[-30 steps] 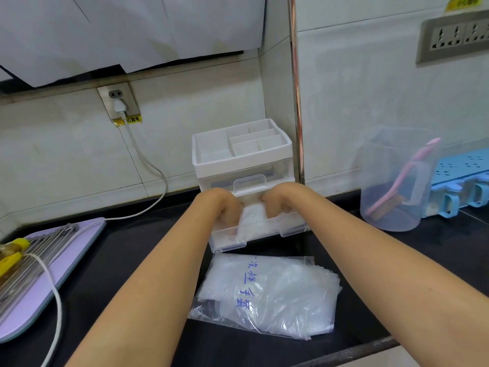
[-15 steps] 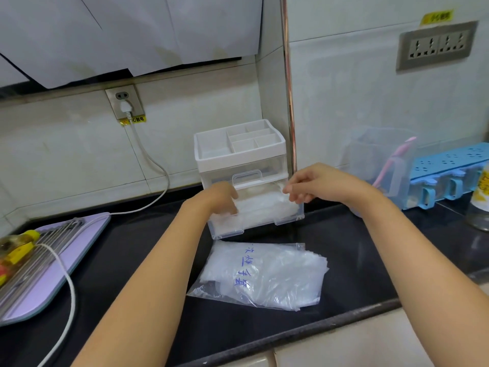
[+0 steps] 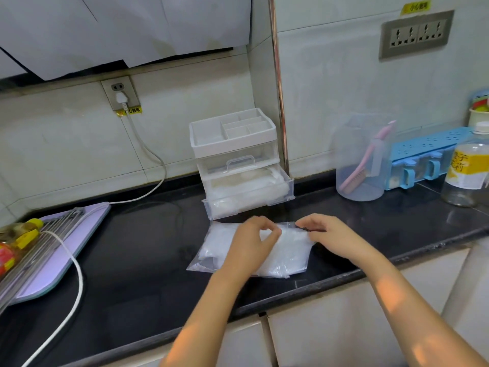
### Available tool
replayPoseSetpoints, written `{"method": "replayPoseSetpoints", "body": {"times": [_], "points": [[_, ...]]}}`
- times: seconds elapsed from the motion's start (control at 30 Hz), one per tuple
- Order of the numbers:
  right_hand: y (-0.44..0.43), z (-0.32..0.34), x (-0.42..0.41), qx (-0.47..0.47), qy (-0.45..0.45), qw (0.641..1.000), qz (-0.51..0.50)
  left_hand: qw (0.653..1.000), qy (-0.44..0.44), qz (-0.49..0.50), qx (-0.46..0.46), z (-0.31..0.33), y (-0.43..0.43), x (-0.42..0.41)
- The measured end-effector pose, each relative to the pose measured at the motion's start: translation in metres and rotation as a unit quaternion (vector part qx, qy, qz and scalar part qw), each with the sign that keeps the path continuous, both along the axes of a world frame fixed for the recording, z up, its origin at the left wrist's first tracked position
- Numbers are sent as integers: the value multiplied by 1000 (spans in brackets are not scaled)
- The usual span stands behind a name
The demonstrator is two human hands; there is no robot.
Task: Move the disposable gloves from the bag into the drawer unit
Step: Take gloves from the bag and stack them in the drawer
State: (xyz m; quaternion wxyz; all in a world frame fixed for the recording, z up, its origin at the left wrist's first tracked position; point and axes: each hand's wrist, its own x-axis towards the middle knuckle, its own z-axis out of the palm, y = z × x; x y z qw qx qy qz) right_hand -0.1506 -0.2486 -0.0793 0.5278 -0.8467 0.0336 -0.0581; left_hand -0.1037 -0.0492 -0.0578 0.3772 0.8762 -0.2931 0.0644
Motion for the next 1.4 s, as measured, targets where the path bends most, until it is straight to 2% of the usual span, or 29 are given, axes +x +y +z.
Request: {"method": "replayPoseSetpoints", "body": {"times": [0.2,0.3,0.47,0.77,1.2,1.4], "points": [[2,-21,-11,1,-44,999,23,997,57,-46,-1,-40,-8,-19],[5,-19,-14,-3,-59,998,27,998,49,-39,19,-44,-10,-20],[24,-25,-14,-82,-108,990,-34,997,23,-42,53,-45,-13,-21],[27,-24,-20,-53,-128,989,-49,996,14,-51,65,-47,-12,-19],[25,-24,-42,47,-169,981,-85,996,6,-33,78,-49,-12,-20],[23,-25,-58,140,-221,951,-163,996,0,-37,85,-49,-11,-21]]}}
